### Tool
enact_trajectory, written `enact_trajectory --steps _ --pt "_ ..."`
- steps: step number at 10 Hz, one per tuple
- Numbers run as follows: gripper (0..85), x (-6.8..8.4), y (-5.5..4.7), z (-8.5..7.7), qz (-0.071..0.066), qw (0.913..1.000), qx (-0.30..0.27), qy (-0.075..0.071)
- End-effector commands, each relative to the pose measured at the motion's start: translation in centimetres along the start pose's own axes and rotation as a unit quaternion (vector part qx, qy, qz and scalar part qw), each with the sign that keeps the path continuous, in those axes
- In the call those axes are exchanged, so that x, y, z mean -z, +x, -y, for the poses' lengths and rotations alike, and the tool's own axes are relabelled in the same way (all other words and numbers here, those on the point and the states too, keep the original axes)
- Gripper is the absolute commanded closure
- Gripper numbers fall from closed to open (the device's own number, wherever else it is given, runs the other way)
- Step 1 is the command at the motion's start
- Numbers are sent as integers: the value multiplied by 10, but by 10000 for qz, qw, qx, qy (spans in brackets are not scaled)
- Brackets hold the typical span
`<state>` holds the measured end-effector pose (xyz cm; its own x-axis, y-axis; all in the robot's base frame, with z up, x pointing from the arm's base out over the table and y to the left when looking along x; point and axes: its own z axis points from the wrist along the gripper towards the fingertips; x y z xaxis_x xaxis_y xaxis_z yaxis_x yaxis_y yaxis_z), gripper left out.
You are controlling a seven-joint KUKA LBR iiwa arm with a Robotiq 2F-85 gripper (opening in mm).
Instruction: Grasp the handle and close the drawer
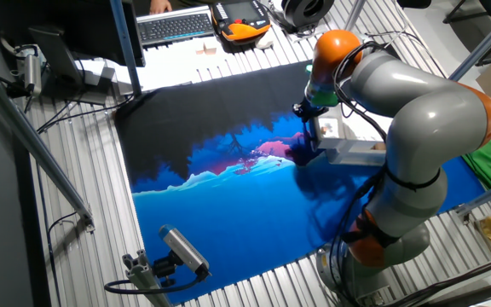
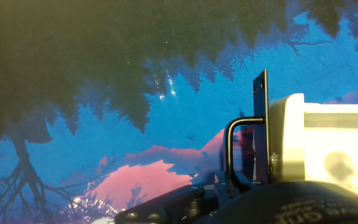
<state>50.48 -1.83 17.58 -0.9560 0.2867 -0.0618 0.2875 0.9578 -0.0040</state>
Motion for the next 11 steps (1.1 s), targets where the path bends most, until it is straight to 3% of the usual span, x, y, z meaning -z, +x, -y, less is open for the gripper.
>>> enact_trajectory --steps 1,11 --pt "850 0 0 0 1 10000 -67 12" --pt "850 0 1 1 -4 10000 -21 -37"
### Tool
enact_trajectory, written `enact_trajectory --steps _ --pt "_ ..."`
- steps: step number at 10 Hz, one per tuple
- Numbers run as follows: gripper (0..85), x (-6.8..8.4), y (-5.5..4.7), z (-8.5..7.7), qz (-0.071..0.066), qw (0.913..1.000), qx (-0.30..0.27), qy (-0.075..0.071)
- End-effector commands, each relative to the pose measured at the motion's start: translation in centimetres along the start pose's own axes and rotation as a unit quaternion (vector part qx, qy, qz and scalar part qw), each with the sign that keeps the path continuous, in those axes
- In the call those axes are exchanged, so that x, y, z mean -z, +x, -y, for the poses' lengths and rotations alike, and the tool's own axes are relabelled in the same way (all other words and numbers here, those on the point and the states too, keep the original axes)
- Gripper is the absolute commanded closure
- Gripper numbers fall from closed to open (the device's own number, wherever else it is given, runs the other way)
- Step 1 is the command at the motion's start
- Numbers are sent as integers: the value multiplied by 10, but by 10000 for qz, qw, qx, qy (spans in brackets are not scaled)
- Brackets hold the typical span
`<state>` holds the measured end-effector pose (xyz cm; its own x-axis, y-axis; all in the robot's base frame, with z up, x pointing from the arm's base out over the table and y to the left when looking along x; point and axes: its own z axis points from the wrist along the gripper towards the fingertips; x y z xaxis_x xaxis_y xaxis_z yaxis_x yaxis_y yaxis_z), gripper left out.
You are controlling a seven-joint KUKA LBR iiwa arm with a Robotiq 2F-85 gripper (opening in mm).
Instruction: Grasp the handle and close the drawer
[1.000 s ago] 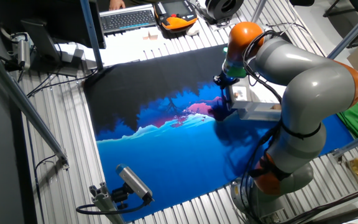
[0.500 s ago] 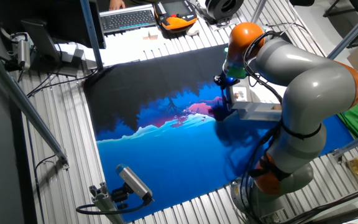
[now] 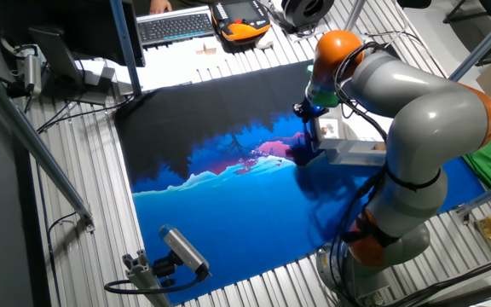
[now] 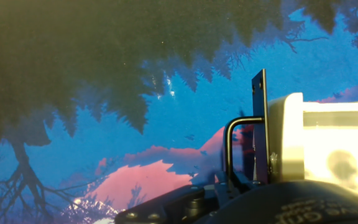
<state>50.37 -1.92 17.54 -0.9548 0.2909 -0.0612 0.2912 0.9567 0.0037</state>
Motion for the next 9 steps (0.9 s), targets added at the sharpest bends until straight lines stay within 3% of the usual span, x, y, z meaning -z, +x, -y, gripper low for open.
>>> enact_trajectory --steps 1,9 --pt "850 0 0 1 -1 10000 1 0" --pt "850 1 6 10 43 10000 62 42"
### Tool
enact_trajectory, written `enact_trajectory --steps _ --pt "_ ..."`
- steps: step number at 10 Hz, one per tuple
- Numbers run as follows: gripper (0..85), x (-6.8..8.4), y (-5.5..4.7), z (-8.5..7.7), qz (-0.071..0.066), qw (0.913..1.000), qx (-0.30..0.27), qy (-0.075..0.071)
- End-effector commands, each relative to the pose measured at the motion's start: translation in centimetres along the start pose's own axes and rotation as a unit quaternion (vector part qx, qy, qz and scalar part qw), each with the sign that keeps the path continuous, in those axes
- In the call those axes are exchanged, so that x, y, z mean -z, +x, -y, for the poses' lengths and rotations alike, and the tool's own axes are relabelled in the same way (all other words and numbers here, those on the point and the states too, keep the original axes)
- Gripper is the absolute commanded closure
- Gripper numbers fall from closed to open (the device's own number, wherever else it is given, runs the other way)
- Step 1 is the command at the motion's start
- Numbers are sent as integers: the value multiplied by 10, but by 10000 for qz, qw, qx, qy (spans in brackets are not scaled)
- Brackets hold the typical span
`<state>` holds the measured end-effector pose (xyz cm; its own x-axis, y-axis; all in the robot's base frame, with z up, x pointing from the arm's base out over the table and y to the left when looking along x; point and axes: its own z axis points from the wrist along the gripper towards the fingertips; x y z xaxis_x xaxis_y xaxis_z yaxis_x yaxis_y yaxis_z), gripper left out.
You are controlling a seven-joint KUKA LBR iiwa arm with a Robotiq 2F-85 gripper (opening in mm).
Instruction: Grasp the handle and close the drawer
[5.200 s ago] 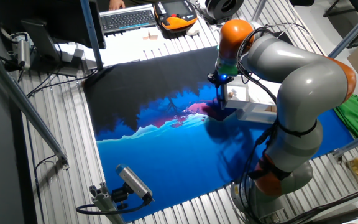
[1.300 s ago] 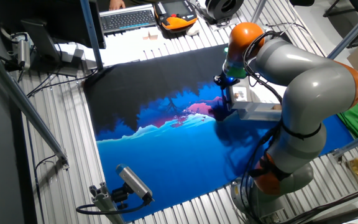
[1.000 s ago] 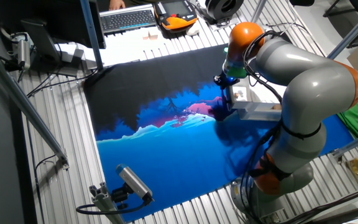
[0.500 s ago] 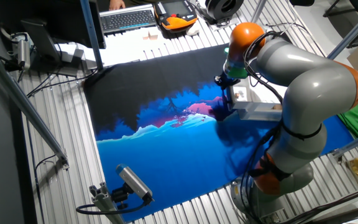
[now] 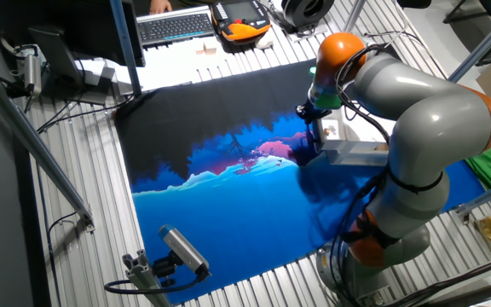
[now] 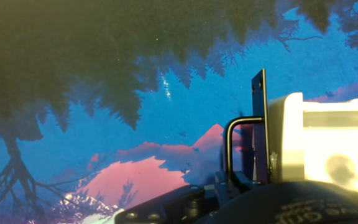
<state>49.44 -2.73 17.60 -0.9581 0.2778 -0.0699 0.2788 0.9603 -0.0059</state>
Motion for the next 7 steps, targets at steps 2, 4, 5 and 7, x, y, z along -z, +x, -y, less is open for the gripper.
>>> enact_trajectory --steps 2,4,5,7 --pt "850 -1 2 3 7 10000 18 -3" --pt "850 -2 2 3 8 10000 40 -5" --pt "850 -2 2 3 6 10000 48 -13" --pt "850 -2 2 3 -3 10000 86 -23"
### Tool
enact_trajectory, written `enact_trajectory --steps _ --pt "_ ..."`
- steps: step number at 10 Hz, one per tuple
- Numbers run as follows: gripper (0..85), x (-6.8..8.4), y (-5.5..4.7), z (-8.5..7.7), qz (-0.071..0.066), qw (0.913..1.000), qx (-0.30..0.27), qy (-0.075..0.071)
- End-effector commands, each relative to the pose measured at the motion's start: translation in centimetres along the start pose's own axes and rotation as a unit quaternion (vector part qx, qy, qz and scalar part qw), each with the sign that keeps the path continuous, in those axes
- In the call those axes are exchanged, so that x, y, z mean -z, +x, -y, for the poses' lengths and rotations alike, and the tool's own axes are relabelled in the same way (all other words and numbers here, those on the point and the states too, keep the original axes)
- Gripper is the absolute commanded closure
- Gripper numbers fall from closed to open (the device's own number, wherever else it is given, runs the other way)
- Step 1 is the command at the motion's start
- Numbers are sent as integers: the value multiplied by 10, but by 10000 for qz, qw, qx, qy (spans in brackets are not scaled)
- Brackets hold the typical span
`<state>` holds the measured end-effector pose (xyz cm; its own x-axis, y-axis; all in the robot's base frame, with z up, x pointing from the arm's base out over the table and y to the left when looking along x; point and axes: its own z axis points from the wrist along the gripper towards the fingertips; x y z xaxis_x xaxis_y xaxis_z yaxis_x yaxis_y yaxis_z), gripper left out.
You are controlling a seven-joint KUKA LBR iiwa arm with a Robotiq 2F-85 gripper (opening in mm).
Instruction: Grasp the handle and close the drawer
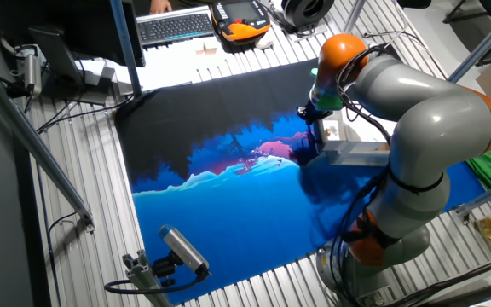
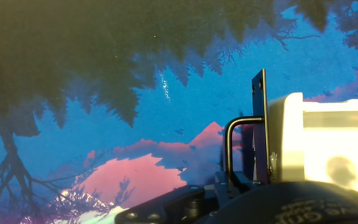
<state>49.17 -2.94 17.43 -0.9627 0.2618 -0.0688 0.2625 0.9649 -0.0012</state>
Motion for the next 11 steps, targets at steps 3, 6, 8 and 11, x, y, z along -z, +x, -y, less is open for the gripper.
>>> enact_trajectory --steps 3,6,8,11 --pt "850 -1 1 1 2 10000 -27 9" --pt "850 1 0 5 2 10000 -4 7" --pt "850 2 0 6 2 10000 -4 7" --pt "850 2 1 7 2 10000 3 6"
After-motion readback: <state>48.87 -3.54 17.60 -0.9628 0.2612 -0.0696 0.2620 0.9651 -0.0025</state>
